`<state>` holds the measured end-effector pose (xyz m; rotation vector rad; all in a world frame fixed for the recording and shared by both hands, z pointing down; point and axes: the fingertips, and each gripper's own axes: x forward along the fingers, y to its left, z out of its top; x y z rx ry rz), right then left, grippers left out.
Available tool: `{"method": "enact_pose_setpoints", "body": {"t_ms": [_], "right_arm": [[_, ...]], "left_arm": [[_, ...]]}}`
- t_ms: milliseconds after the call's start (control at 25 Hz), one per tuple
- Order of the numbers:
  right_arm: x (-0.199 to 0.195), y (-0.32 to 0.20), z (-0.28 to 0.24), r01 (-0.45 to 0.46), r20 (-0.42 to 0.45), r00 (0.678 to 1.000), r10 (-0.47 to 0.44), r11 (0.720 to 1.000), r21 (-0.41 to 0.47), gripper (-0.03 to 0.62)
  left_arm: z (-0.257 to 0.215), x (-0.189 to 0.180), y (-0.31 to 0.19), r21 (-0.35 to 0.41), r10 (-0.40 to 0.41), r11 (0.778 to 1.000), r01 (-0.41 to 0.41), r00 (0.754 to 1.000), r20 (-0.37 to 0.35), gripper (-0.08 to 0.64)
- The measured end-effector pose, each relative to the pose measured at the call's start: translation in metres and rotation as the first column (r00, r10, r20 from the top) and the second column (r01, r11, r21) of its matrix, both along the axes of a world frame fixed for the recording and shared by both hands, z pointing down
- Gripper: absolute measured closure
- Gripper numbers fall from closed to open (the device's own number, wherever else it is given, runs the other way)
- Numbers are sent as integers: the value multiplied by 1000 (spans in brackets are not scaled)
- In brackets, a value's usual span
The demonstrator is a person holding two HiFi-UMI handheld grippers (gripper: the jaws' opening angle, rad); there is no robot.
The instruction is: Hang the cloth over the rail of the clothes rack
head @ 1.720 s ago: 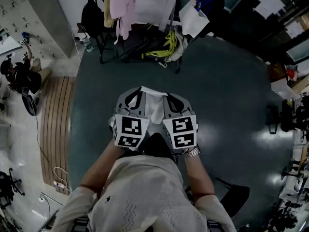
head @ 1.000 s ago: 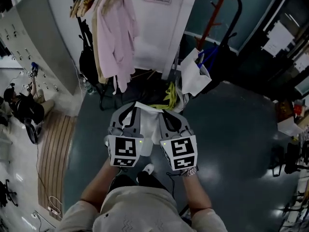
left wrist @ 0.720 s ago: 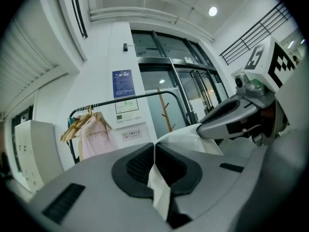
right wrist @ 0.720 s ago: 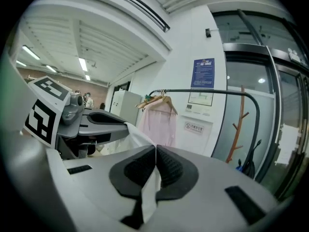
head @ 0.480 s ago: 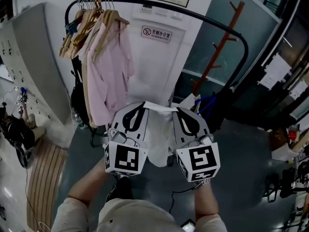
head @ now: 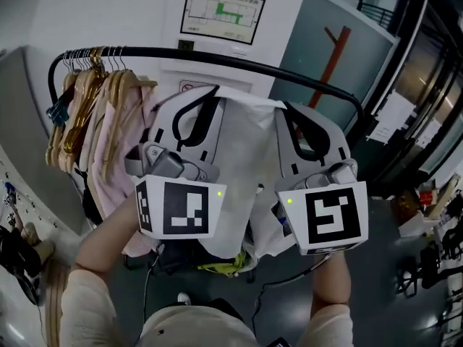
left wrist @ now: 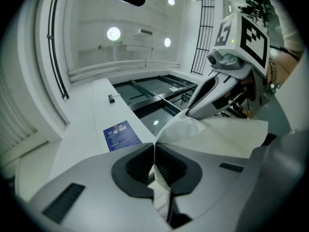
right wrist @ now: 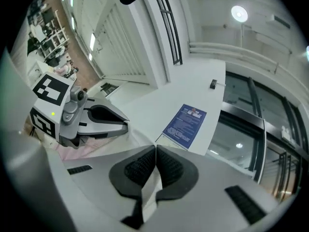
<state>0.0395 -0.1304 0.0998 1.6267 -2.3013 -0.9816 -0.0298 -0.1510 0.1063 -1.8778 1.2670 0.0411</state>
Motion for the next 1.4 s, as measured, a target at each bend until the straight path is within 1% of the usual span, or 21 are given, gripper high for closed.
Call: {"method": "enact_pose_setpoints", "body": {"t_ms": [80,160,240,320,400,480,560,640,720,840,880,920,1000,1080,1160,1240,1320,1400], "right_arm": [[1,-15,-24,-9,-33,999,11,999,43,574],[3,-30,-54,-10,-67,998,16,996,89,574],[5,-45,-86,-5,-103,995,21,989,149,574],[6,-58,-117,4,-138,990,25,977,211,574],[9,-66,-146,20,-155,988,22,965,262,574],[10,-73,-173,29,-164,986,24,950,311,574],[8,-81,-197,31,-179,983,36,932,361,574],[5,-91,-221,31,-192,980,52,914,405,574],[-2,-98,-246,26,-196,978,74,887,461,574],[-11,-113,-288,-19,-192,971,142,847,532,574],[-16,-118,-302,-32,-190,968,163,833,552,574],[-21,-122,-315,-41,-189,966,180,819,572,574],[-29,-133,-337,-51,-185,962,199,801,597,574],[-29,-150,-348,-70,-176,960,215,800,596,574],[-27,-173,-347,-96,-171,956,239,806,584,574],[-25,-200,-337,-119,-176,951,254,825,553,574],[-25,-236,-323,-138,-184,948,261,853,503,574],[-23,-273,-309,-162,-193,941,279,870,466,574]], "left_arm": [[-30,-1,-13,86,-18,996,17,1000,11,543],[-66,0,-25,150,-18,988,19,1000,-4,543],[-101,-1,-39,172,-28,985,33,999,-30,543],[-132,-1,-52,197,-83,977,88,996,-34,543],[-162,2,-61,255,-159,953,161,987,-27,543],[-188,5,-67,324,-212,923,210,977,-27,543],[-211,4,-74,368,-237,899,237,970,-44,543],[-234,2,-84,389,-253,884,259,965,-66,543],[-260,2,-94,421,-276,862,281,958,-75,543],[-301,-3,-112,486,-333,813,321,941,-66,543],[-314,-6,-120,498,-350,801,333,935,-61,543],[-326,-9,-130,503,-364,795,340,930,-54,543],[-346,-10,-152,505,-379,792,343,925,-34,543],[-359,-5,-176,501,-387,795,343,922,-18,543],[-360,-1,-201,483,-386,806,342,923,-9,543],[-349,0,-228,453,-392,822,345,920,9,543],[-334,-4,-260,422,-409,834,356,912,37,543],[-315,-10,-297,385,-422,848,364,904,74,543]]}}
